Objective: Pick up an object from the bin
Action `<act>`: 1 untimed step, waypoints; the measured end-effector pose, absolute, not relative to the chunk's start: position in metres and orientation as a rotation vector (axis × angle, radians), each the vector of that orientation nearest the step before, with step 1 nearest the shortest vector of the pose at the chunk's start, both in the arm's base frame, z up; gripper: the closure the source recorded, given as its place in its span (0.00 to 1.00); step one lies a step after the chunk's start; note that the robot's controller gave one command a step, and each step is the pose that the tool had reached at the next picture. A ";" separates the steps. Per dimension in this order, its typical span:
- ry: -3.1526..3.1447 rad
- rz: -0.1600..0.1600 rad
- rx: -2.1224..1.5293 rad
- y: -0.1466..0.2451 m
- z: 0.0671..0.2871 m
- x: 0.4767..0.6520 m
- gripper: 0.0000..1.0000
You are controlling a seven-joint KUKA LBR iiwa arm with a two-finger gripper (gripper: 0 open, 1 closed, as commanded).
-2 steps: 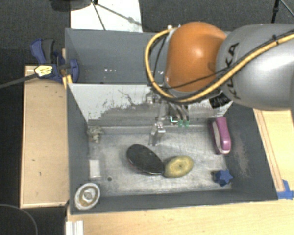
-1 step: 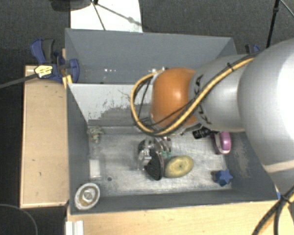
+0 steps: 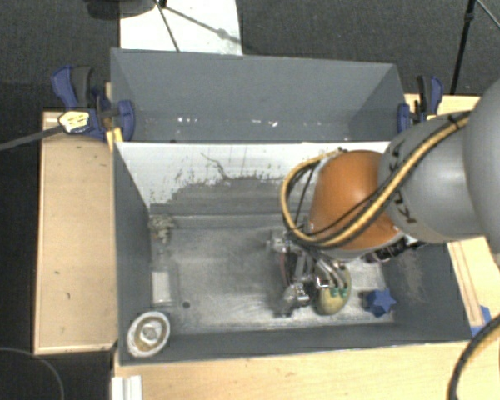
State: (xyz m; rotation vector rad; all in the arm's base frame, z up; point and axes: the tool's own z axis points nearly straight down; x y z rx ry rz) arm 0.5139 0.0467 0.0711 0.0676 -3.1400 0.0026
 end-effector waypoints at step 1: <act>-3.141 0.004 0.174 -0.065 0.085 0.537 0.00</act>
Offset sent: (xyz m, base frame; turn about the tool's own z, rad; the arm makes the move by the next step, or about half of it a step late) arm 0.0218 -0.1072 0.0126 -0.0755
